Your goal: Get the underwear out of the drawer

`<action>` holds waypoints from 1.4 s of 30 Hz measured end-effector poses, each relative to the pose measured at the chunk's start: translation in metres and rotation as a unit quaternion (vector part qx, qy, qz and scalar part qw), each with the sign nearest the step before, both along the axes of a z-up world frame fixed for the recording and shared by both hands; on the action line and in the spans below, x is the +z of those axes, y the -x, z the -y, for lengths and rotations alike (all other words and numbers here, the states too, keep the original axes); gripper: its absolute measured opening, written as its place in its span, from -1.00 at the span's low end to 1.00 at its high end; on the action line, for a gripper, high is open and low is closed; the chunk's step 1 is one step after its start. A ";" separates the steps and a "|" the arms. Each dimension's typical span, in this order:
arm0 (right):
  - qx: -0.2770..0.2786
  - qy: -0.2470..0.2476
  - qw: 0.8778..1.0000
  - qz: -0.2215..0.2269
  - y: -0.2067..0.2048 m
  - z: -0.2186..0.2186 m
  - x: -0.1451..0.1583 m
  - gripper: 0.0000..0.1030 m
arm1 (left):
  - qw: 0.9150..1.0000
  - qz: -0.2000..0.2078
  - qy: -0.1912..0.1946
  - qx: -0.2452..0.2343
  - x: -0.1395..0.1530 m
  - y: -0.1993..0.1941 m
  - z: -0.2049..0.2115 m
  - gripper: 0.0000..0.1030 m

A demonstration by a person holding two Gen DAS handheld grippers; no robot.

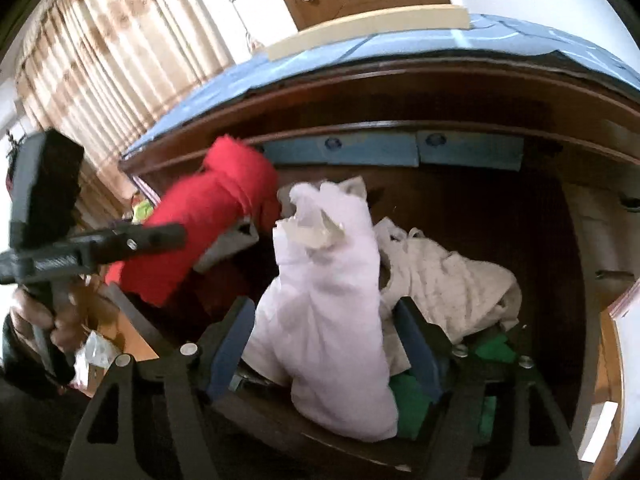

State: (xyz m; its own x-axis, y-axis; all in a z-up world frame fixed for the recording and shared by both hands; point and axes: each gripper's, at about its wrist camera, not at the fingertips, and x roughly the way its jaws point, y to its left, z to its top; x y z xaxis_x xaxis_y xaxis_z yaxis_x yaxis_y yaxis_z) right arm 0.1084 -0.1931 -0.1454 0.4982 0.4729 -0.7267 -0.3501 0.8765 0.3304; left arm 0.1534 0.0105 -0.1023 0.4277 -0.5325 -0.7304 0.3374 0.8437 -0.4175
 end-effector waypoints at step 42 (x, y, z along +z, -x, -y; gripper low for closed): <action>-0.005 0.031 0.998 -0.061 -0.024 -0.009 -0.010 -0.59 | 0.999 0.042 0.000 0.009 0.026 0.011 -0.007 -0.17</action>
